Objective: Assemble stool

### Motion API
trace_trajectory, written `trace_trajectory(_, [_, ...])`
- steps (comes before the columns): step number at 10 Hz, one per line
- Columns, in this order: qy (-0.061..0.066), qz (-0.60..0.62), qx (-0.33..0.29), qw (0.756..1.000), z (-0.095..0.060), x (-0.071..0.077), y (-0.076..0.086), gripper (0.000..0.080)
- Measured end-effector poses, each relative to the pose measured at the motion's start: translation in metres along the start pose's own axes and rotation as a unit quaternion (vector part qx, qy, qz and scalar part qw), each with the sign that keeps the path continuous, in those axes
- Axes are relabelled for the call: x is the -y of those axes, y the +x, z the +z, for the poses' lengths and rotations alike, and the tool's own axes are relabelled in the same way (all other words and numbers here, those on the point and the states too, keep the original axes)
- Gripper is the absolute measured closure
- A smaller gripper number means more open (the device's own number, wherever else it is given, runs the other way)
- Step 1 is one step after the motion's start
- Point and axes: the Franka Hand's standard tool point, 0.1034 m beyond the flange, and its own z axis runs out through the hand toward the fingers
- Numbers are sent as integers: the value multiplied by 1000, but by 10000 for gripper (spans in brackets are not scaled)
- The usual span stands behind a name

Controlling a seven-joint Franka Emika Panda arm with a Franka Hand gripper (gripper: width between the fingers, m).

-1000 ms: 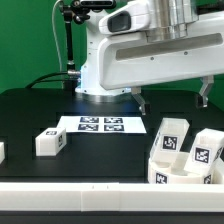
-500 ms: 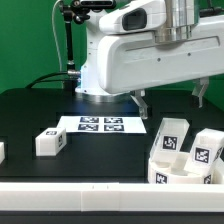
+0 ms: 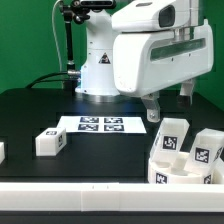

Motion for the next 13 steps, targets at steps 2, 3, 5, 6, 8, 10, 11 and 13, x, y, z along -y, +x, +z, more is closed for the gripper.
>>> trace_trajectory(2, [-2, -49, 2, 999, 0, -2, -2, 151])
trace_trajectory(3, [-6, -89, 3, 996, 0, -3, -3, 151])
trace_trajectory(5, [-18, -184, 3, 983, 7, 0, -4, 151])
trace_trajectory(6, [-19, -204, 8, 979, 9, 0, -5, 151])
trace_trajectory(8, [-19, -214, 14, 977, 14, 1, -8, 151])
trace_trajectory(10, [-17, -213, 17, 977, 20, 1, -11, 151])
trace_trajectory(11, [-17, -213, 17, 977, 24, 0, -12, 151])
trace_trajectory(13, [-19, -220, 23, 975, 27, -1, -13, 151])
